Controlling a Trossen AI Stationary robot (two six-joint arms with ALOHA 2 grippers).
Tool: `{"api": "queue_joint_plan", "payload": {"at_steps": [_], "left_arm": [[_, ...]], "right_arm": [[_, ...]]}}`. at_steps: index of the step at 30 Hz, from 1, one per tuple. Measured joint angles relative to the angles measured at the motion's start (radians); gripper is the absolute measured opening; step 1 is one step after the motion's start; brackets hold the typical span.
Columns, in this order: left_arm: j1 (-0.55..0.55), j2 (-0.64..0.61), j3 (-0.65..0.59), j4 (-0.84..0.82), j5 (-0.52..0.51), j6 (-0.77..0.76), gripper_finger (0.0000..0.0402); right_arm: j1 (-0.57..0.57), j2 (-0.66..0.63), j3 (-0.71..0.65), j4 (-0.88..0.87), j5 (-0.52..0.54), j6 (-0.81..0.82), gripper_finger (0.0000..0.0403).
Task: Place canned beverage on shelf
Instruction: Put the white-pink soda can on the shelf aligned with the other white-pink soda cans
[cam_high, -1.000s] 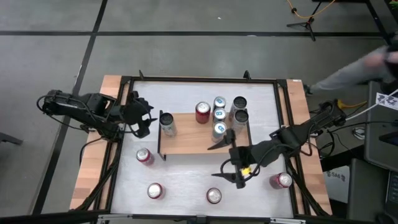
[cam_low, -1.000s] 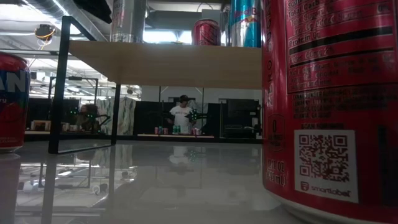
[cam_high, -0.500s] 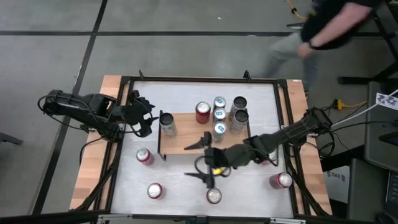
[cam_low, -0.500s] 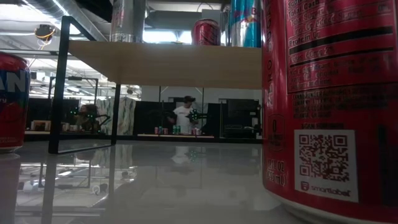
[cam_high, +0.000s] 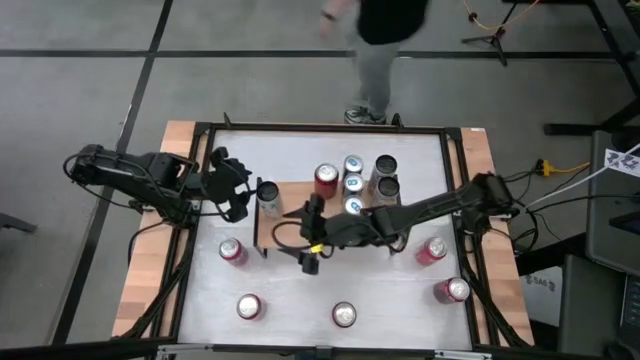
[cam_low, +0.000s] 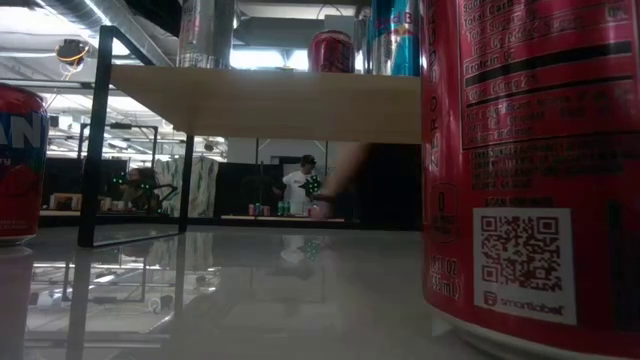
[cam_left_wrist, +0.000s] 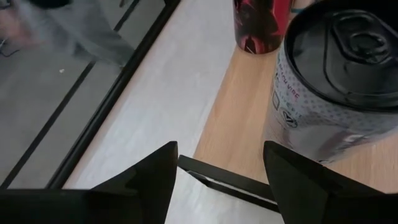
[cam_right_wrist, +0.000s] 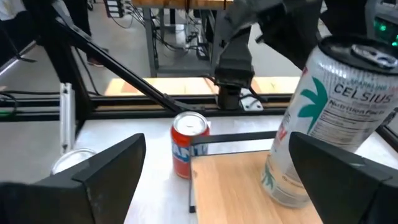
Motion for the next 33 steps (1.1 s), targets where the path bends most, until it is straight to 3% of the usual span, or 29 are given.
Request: {"api": "queue_joint_plan", "payload": {"at_steps": [14,33], "left_arm": [[-0.004,0.002,0.0,0.011,0.015,-0.002,0.0229],[-0.1,0.002,0.0,0.04,0.015,-0.009,0.0229]], "right_arm": [[-0.057,0.033,-0.001,0.041,0.0,0.0,0.0386],[-0.059,0.035,-0.001,0.04,0.04,-0.001,0.0386]]}}
